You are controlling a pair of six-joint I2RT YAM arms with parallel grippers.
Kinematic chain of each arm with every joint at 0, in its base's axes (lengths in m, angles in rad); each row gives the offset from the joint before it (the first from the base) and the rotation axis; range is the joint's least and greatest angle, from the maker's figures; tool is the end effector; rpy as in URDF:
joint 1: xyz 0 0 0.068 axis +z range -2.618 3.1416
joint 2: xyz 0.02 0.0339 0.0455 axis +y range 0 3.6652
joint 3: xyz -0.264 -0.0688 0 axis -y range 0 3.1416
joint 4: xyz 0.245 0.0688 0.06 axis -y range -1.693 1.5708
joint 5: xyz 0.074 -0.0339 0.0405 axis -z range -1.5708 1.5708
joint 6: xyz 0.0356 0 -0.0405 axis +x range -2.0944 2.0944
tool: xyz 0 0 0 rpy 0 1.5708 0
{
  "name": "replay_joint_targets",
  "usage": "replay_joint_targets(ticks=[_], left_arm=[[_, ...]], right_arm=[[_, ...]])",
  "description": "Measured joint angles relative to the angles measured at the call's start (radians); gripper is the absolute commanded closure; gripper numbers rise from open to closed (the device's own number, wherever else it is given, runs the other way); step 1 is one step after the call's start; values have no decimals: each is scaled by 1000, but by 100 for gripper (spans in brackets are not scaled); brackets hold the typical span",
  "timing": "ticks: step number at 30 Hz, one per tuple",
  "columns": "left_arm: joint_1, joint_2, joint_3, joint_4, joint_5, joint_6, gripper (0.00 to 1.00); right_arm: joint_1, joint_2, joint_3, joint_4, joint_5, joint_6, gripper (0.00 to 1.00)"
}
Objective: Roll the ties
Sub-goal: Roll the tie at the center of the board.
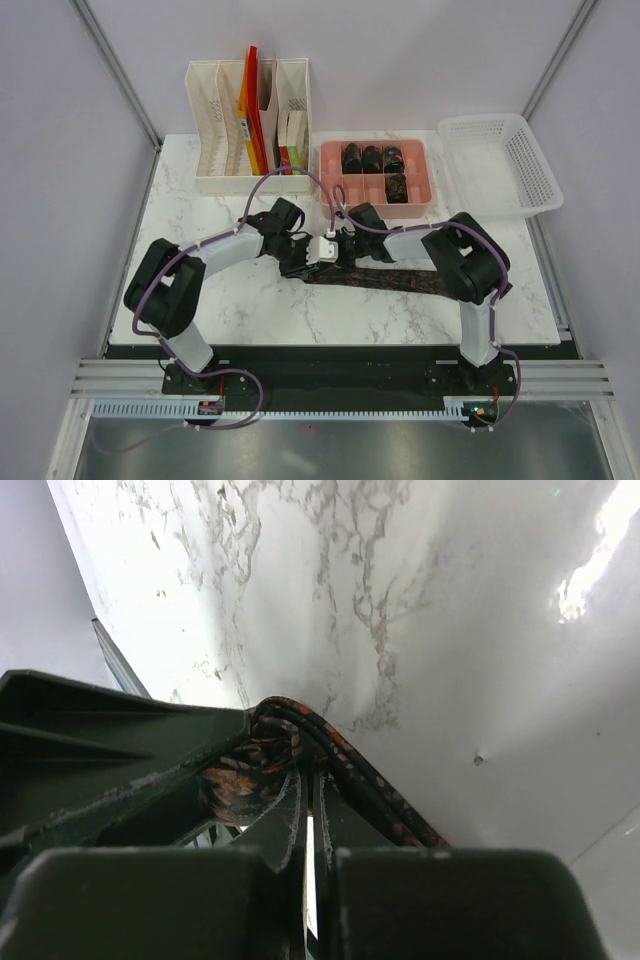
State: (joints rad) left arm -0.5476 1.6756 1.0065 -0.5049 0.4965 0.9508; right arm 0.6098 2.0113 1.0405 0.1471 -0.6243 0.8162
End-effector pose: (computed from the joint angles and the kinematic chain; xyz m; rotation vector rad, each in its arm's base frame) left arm 0.2624 -0.1799 0.1740 1.8729 1.8185 -0.5425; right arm 0.3081 0.2406 0.1085 -0.0606 2.6775 1.3297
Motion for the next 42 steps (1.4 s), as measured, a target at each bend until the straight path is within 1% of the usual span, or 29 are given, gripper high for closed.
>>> replay_joint_targets(ticks=[5, 8, 9, 10, 12, 14, 20, 23, 24, 26, 30, 34, 36, 40, 42], left_arm=[[-45, 39, 47, -32, -42, -24, 66], [-56, 69, 81, -57, -54, -38, 69], [-58, 77, 91, -68, -56, -39, 70], [-59, 87, 103, -79, -58, -40, 70], [-62, 99, 117, -90, -59, -40, 71], [-64, 103, 118, -92, -65, -40, 72], [-74, 117, 117, -85, -78, -39, 74], [-77, 123, 117, -78, -77, -39, 74], [-79, 124, 117, -76, -77, -39, 74], [-79, 124, 117, -75, -76, -39, 74], [-80, 126, 117, -70, -68, -39, 74], [-82, 126, 118, -71, -68, -37, 74], [-82, 126, 118, -71, -67, -35, 74], [-82, 126, 118, -71, -64, -29, 74], [-82, 126, 118, -71, -54, -26, 75]], right_arm=[[0, 0, -8, 4, -7, 12, 100], [-5, 0, -11, 3, -8, 18, 89], [-6, 0, -11, 3, -11, 19, 83], [-10, -2, -11, 1, -14, 19, 79], [-17, -5, -12, -8, -18, 20, 73], [-25, -15, -13, -27, -23, 14, 70], [-46, -69, -13, -101, -15, -27, 67], [-54, -103, -13, -121, -18, -42, 63], [-56, -114, -13, -125, -21, -47, 60], [-58, -132, -13, -130, -26, -52, 58], [-60, -144, -21, -133, -25, -48, 52], [-53, -144, -25, -132, -20, -37, 51], [-49, -144, -25, -130, -8, -37, 55], [-38, -136, -30, -108, 0, -35, 57], [-28, -127, -31, -101, 0, -34, 59]])
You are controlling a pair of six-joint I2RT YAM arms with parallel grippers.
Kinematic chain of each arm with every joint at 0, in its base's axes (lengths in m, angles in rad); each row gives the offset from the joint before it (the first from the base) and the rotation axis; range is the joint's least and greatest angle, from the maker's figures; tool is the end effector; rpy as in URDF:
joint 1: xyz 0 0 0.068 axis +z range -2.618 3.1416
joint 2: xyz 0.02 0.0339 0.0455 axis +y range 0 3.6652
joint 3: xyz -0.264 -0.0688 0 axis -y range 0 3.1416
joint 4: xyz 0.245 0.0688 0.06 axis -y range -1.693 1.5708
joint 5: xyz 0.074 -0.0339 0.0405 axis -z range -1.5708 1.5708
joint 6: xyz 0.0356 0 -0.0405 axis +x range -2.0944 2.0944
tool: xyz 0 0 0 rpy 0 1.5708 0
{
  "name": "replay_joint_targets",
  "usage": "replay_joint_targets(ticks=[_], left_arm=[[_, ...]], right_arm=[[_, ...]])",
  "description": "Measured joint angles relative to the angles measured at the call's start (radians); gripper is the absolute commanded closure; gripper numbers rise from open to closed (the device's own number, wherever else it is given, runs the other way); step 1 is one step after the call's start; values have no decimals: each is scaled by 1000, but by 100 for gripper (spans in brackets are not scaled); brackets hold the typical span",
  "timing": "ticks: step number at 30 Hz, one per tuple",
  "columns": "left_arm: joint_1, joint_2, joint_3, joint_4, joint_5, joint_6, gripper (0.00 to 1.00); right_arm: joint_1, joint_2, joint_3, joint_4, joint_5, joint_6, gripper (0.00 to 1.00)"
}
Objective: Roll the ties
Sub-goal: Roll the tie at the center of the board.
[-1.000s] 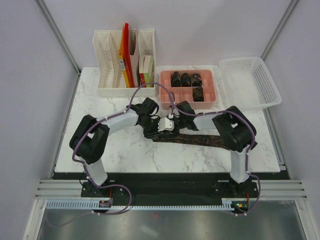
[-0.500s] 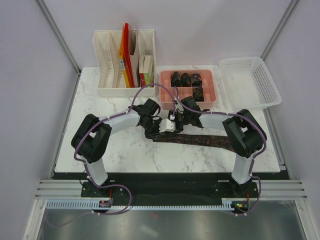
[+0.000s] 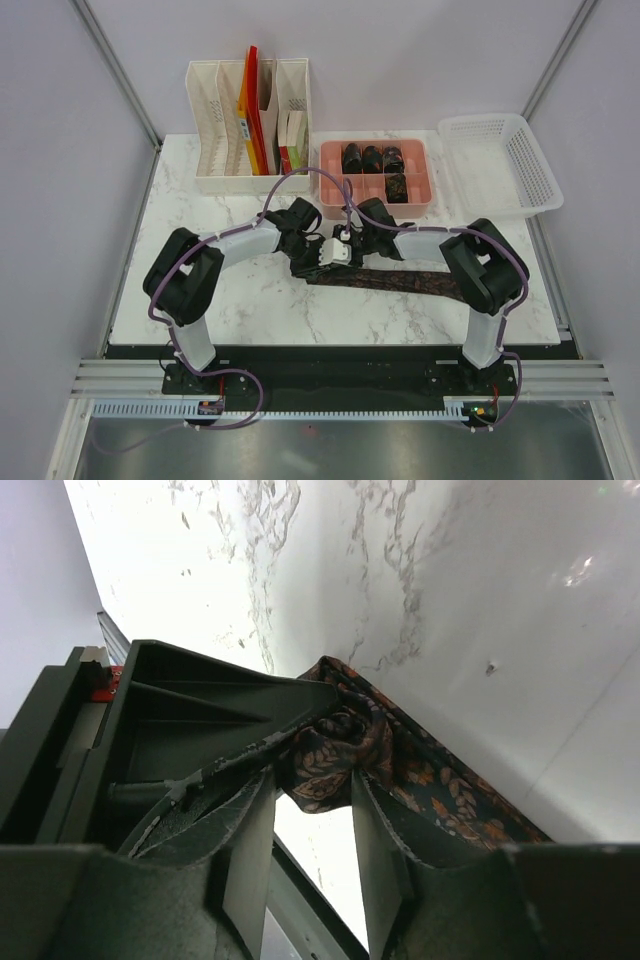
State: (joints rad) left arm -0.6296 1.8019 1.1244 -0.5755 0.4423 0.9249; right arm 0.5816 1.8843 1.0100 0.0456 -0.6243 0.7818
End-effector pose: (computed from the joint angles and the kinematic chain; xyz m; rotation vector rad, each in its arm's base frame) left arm 0.2676 -0.2138 0.1628 1.9742 1.8671 -0.5398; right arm 0.3012 0.2229 0.1394 -0.0660 2.6608 1.3092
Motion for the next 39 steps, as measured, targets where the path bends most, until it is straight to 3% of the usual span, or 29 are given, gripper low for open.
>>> replay_joint_targets(ticks=[3, 7, 10, 16, 24, 39], left_arm=[[0, 0, -2, 1, 13, 8, 75], [3, -2, -5, 1, 23, 18, 74], [5, -3, -6, 1, 28, 23, 67], [18, -18, -26, 1, 62, 30, 43], [63, -79, -84, 4, 101, 28, 25], [59, -127, -101, 105, 140, -1, 16]], right_arm=[[11, 0, -3, 0, 0, 3, 66], [14, 0, -4, 0, -1, 19, 93], [15, 0, -6, 2, -1, 32, 100], [10, -16, -38, -4, -5, 51, 100], [-20, -18, -55, -62, 5, 23, 100], [-63, -1, -51, -133, 20, -64, 100]])
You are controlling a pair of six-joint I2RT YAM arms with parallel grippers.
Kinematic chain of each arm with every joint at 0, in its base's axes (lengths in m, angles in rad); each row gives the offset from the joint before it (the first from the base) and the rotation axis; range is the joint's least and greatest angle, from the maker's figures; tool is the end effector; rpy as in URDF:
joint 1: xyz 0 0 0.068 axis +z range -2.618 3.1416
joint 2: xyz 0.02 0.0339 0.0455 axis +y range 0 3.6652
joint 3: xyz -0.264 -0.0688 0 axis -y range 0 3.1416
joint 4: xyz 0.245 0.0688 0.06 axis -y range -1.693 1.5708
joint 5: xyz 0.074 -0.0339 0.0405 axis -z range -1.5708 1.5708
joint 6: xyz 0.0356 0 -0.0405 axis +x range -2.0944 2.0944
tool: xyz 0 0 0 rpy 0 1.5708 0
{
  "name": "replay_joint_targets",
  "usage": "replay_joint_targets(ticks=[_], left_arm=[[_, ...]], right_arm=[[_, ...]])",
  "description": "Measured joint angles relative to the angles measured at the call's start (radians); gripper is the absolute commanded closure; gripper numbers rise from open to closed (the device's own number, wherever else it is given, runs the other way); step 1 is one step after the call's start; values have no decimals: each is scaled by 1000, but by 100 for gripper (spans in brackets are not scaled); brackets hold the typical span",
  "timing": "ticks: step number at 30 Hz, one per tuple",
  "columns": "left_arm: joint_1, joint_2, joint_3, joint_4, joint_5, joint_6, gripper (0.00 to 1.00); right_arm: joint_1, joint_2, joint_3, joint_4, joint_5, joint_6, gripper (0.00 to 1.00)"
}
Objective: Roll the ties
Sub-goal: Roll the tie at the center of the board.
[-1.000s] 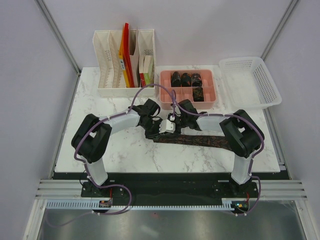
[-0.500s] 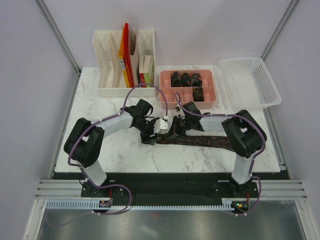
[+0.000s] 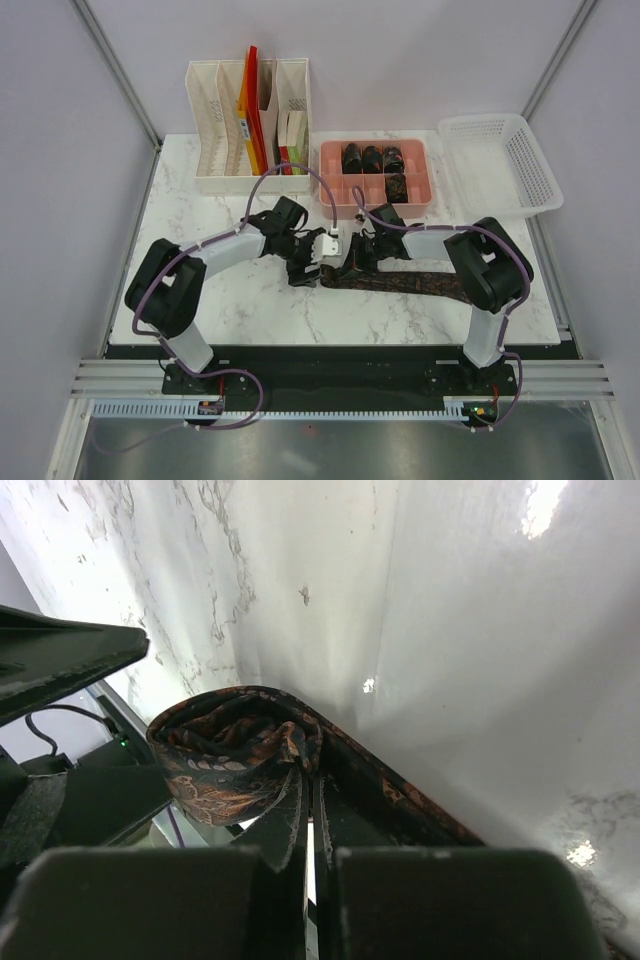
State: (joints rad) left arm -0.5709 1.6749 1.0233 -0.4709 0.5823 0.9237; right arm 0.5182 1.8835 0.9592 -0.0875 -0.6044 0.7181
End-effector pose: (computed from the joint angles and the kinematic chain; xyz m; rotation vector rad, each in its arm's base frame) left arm 0.2617 -0.1913 0.1817 1.8474 1.7393 -0.6455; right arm 0.2953 0.1917 0.1177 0.0301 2.8075 1.1756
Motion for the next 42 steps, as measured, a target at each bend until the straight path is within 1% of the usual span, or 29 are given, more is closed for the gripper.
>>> replay_joint_targets(ticks=[1, 4, 5, 7, 8, 10, 11, 13, 14, 16, 17, 21, 24, 28, 30, 31, 35, 42], left_arm=[[-5, 5, 0, 3, 1, -3, 16], [-20, 16, 0, 12, 5, -11, 21], [-26, 20, 0, 15, 5, -14, 27], [-36, 25, 0, 20, 5, -23, 32], [-39, 26, 0, 23, 6, -27, 37], [-43, 27, 0, 34, 6, -39, 43], [-43, 27, 0, 38, 7, -42, 49], [-42, 26, 0, 48, 6, -51, 53], [-41, 26, 0, 53, 7, -55, 59], [-42, 21, 0, 55, 6, -62, 67], [-42, 18, 0, 55, 5, -66, 69], [-44, 18, 0, 45, -9, -76, 73], [-46, 30, 14, 32, -14, -79, 73], [-59, 48, 34, 15, -29, -78, 73], [-66, 48, 36, 11, -40, -77, 73], [-69, 49, 38, 8, -46, -77, 73], [-82, 60, 50, -7, -61, -71, 73], [-92, 101, 76, -28, -79, -54, 74]], right_arm=[[0, 0, 1, -4, 0, -6, 100], [-1, 11, 11, -11, -6, -13, 100], [-3, 17, 16, -12, -14, -13, 100], [-5, 32, 27, -10, -32, -11, 100], [-5, 37, 31, -8, -38, -11, 100], [-5, 47, 32, 13, -53, -3, 100], [-3, 52, 32, 24, -59, 4, 100], [1, 62, 32, 46, -71, 19, 100], [5, 66, 32, 58, -75, 28, 100], [16, 74, 32, 87, -80, 45, 100], [21, 78, 32, 99, -82, 53, 100], [41, 90, 31, 145, -81, 87, 100], [42, 94, 30, 158, -87, 98, 100], [42, 94, 30, 157, -88, 93, 93], [42, 94, 32, 152, -88, 81, 92], [42, 94, 36, 146, -88, 73, 88], [38, 93, 63, 81, -88, 29, 81], [16, 85, 113, -61, -81, -44, 78]])
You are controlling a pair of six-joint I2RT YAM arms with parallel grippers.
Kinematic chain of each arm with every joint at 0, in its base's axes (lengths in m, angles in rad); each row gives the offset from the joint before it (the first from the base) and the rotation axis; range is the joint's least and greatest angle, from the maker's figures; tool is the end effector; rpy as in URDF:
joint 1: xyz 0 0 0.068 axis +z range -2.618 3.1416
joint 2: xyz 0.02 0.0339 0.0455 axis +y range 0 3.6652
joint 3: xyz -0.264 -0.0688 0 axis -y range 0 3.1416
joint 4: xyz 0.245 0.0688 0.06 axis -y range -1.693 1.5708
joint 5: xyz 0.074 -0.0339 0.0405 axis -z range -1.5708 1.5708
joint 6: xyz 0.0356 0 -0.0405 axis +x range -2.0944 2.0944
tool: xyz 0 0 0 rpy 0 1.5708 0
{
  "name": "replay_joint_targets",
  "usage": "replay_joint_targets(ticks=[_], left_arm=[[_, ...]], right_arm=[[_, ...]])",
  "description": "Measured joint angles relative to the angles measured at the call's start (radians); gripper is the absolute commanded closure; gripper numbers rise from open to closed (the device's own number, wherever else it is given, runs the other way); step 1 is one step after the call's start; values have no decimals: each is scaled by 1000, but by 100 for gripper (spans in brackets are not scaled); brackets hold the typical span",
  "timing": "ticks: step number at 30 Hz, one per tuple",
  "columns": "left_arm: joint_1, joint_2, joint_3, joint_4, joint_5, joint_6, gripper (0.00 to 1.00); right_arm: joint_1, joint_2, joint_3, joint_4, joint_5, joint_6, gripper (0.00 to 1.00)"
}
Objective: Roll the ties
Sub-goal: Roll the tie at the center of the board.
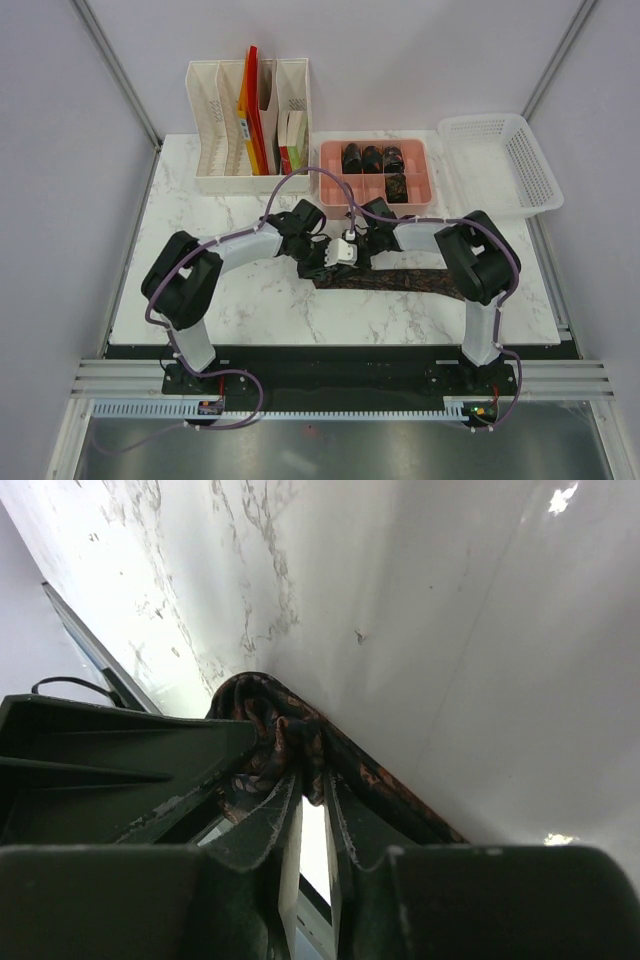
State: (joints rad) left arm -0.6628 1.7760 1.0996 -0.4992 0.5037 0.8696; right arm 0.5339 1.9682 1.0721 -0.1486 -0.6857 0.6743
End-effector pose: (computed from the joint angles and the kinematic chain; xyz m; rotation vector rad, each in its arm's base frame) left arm 0.2597 -0.2245 0.1683 1.9244 1.8040 -0.6198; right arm 0.3097 0.2093 0.1153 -0.0728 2.8383 1.2625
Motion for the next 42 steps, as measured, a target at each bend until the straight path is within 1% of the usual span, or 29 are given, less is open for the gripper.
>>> replay_joint_targets(ticks=[5, 9, 12, 14, 17, 22, 27, 34, 36, 37, 39, 40, 42], left_arm=[[-7, 14, 17, -16, -9, 4, 75], [-8, 18, 23, -23, -10, 5, 75], [-9, 20, 26, -26, -11, 6, 74], [-11, 23, 29, -29, -13, 7, 73], [-12, 24, 32, -33, -14, 12, 73], [-12, 24, 33, -34, -12, 14, 73], [-12, 30, 41, -42, -12, 14, 73], [-12, 31, 43, -45, -13, 14, 73], [-12, 31, 43, -46, -13, 14, 73], [-12, 31, 43, -48, -14, 14, 73], [-12, 31, 43, -48, -14, 14, 72], [-12, 31, 43, -48, -15, 14, 71], [-12, 31, 43, -49, -15, 14, 69]], right_arm=[[-13, -8, 23, -69, 6, -42, 71], [-34, -35, 25, -120, 5, -74, 59], [-50, -64, 25, -137, 1, -87, 56], [-59, -90, 18, -127, -4, -86, 56], [-64, -142, -17, -74, -21, -61, 55], [-61, -182, -124, 102, -25, 41, 54], [-60, -171, -217, 235, -23, 127, 53], [-43, -117, -227, 373, -22, 195, 53], [-31, -114, -227, 389, -21, 200, 57], [-26, -112, -227, 396, -18, 202, 65], [-23, -108, -227, 403, -16, 203, 74], [-18, -104, -227, 407, -14, 205, 81], [-11, -100, -225, 412, -10, 204, 89]])
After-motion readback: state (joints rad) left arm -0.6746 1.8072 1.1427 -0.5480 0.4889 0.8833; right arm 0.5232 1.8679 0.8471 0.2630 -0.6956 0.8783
